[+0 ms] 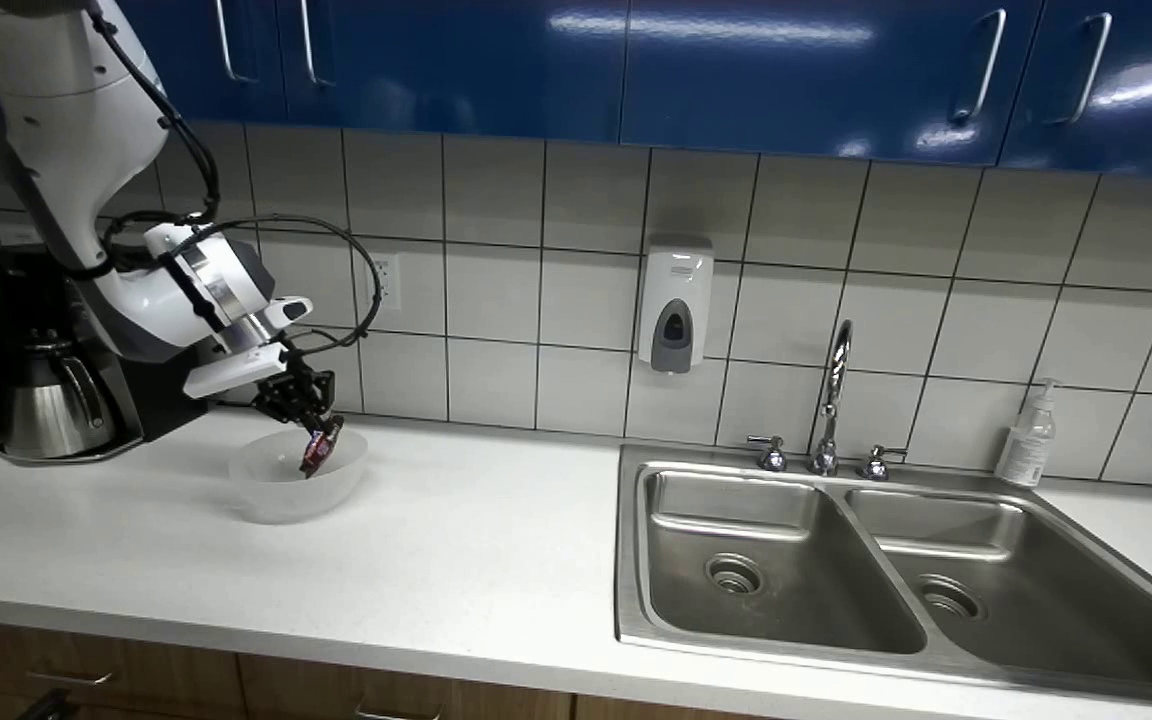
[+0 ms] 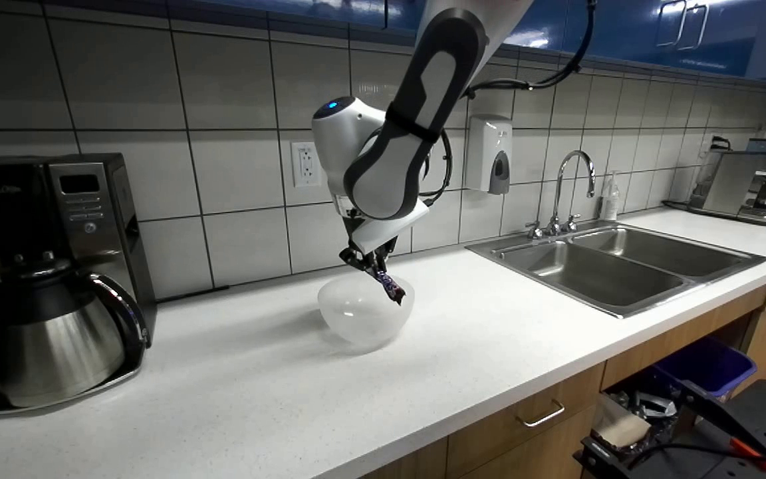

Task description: Place the snickers bar in the bowl

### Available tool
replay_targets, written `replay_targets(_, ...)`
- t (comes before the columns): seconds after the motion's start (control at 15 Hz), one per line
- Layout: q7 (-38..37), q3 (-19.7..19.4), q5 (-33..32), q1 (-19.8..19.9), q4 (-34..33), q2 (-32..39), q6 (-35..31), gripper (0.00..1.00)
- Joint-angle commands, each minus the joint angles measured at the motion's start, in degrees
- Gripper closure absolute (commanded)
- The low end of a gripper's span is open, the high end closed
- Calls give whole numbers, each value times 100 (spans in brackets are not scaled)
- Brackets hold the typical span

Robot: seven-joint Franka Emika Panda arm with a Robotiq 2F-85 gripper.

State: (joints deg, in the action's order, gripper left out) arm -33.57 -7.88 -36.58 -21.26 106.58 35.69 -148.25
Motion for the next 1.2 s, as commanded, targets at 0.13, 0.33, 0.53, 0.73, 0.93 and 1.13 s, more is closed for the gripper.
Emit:
replay_targets(0.13, 651, 136, 427, 171, -221, 295, -2, 95)
replay_targets(0.33, 851, 86, 645, 127, -269, 377, 62, 53)
replay_targets(0.53, 972, 36, 810, 89, -307, 421, 58, 33)
replay_targets(0.73, 972, -30, 849, 42, -271, 365, 47, 10)
replay_targets(0.93, 937, -115, 758, -36, -99, 205, 112, 0)
replay_targets(1.13, 1011, -114, 724, -55, 155, -10, 241, 0)
